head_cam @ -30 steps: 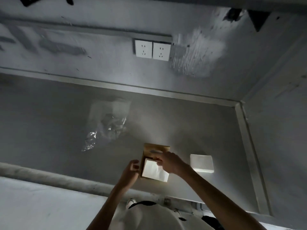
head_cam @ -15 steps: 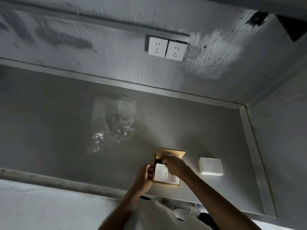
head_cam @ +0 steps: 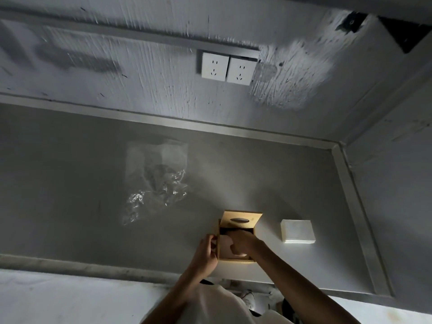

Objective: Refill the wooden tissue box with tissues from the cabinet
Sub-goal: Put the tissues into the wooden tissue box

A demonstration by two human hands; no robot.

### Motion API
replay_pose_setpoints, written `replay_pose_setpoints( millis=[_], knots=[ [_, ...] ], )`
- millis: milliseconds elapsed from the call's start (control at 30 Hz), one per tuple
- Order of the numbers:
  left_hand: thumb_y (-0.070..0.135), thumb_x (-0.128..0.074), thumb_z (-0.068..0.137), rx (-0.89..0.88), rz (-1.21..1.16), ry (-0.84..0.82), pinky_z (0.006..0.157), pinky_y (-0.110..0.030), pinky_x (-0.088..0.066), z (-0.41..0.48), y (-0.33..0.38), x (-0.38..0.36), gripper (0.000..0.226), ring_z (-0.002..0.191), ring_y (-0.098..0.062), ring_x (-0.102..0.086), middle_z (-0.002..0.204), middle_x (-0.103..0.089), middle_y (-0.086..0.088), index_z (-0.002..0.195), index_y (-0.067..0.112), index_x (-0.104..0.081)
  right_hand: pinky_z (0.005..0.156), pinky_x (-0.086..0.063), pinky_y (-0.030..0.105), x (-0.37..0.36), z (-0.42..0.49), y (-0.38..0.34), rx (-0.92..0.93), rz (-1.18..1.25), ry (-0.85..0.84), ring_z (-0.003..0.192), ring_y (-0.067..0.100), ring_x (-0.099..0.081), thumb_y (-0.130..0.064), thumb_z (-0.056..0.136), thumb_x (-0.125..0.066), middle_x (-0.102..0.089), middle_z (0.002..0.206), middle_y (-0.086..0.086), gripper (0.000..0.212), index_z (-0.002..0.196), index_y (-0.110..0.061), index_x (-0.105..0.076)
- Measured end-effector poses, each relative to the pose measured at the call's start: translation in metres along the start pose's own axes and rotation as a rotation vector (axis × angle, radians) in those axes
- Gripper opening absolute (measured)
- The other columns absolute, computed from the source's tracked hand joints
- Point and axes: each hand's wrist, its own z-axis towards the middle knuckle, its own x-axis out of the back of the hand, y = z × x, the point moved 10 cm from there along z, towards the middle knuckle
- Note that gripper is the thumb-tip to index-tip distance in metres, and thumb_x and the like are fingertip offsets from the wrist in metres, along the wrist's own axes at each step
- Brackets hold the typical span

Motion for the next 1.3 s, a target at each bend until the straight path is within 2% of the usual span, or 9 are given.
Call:
replay_pose_setpoints(
  millis=[167, 367, 567, 700, 833, 1000, 1100, 1233, 1300],
  knots=[
    [0.003, -0.048, 0.083, 0.073, -0.052, 0.011, 0.092, -0.031, -0.046, -0.002, -0.003, -0.001, 0.036, 0.107, -0.023, -0.056, 0.116, -0.060, -0.008, 0.117, 0.013, -0.055, 0.085, -0.044, 0.022, -0.004, 0.004, 0.002, -0.027, 0.020, 0.036, 0.111, 0.024, -0.057, -0.023, 0.091, -0.053, -0.058, 0.128, 0.004, 0.047, 0.137, -0.018, -0.046],
    [0.007, -0.046, 0.088, 0.095, -0.070, 0.031, 0.094, -0.038, -0.049, -0.005, -0.001, -0.001, 0.030, 0.106, -0.023, -0.059, 0.114, -0.063, -0.006, 0.116, 0.016, -0.056, 0.106, -0.043, 0.040, -0.001, 0.003, -0.005, 0.012, 0.025, 0.093, 0.130, 0.031, -0.045, -0.037, 0.085, -0.061, -0.043, 0.146, 0.008, 0.071, 0.148, -0.023, -0.032],
    [0.017, -0.049, 0.091, 0.112, -0.045, 0.081, 0.088, -0.034, -0.049, -0.007, 0.004, 0.002, 0.018, 0.098, -0.019, -0.060, 0.113, -0.066, -0.006, 0.107, 0.019, -0.057, 0.110, -0.038, 0.043, -0.005, 0.007, 0.000, -0.004, 0.058, 0.112, 0.133, 0.033, -0.039, -0.049, 0.082, -0.058, -0.040, 0.148, 0.009, 0.075, 0.147, -0.022, -0.033],
    [0.015, -0.049, 0.090, 0.133, 0.060, 0.239, 0.098, -0.041, -0.046, -0.016, 0.007, 0.007, 0.040, 0.112, -0.029, -0.056, 0.124, -0.059, -0.012, 0.130, 0.012, -0.046, 0.112, -0.037, 0.041, 0.000, -0.003, -0.002, 0.076, 0.112, 0.189, 0.134, 0.031, -0.040, -0.045, 0.085, -0.059, -0.040, 0.149, 0.007, 0.071, 0.147, -0.021, -0.035],
    [0.026, -0.058, 0.081, -0.117, 0.264, 0.404, 0.089, -0.035, -0.050, -0.036, 0.060, 0.005, 0.043, 0.104, -0.020, -0.057, 0.115, -0.060, 0.000, 0.123, 0.017, -0.051, 0.102, -0.044, 0.025, 0.016, -0.050, 0.007, 0.284, 0.230, 0.389, 0.122, 0.019, -0.055, -0.033, 0.095, -0.053, -0.056, 0.137, -0.001, 0.041, 0.135, -0.023, -0.051],
    [0.014, -0.044, 0.094, -0.403, 0.236, 0.175, 0.071, -0.009, -0.036, -0.040, 0.145, -0.065, 0.023, 0.088, -0.004, -0.055, 0.104, -0.064, 0.005, 0.109, 0.018, -0.060, 0.078, -0.055, 0.023, 0.058, -0.111, 0.121, 0.139, 0.544, 0.755, 0.089, 0.011, -0.071, -0.016, 0.094, -0.059, -0.075, 0.103, -0.006, 0.020, 0.104, -0.026, -0.072],
    [0.014, -0.043, 0.094, -0.176, 0.102, 0.060, 0.076, -0.016, -0.048, -0.005, 0.148, -0.108, 0.025, 0.089, -0.009, -0.060, 0.106, -0.068, -0.002, 0.113, 0.018, -0.059, 0.077, -0.051, 0.029, 0.065, -0.112, 0.229, -0.211, 0.714, 0.896, 0.096, 0.026, -0.069, -0.015, 0.091, -0.056, -0.074, 0.108, 0.003, 0.024, 0.106, -0.024, -0.073],
    [0.021, -0.050, 0.091, 0.166, -0.097, 0.022, 0.080, -0.033, -0.052, 0.048, 0.136, -0.150, 0.029, 0.093, -0.023, -0.063, 0.114, -0.064, -0.010, 0.118, 0.013, -0.055, 0.099, -0.045, 0.034, 0.042, -0.060, 0.308, -0.345, 0.816, 0.671, 0.120, 0.029, -0.057, -0.026, 0.091, -0.059, -0.061, 0.132, 0.013, 0.040, 0.128, -0.011, -0.060],
    [0.024, -0.055, 0.090, 0.286, -0.197, -0.031, 0.072, -0.031, -0.049, 0.059, 0.137, -0.171, 0.018, 0.075, -0.017, -0.057, 0.091, -0.060, -0.008, 0.101, 0.011, -0.056, 0.101, -0.040, 0.032, 0.028, -0.033, 0.320, -0.338, 0.875, 0.528, 0.125, 0.029, -0.053, -0.031, 0.092, -0.061, -0.056, 0.137, 0.015, 0.049, 0.132, -0.004, -0.055]
  ],
)
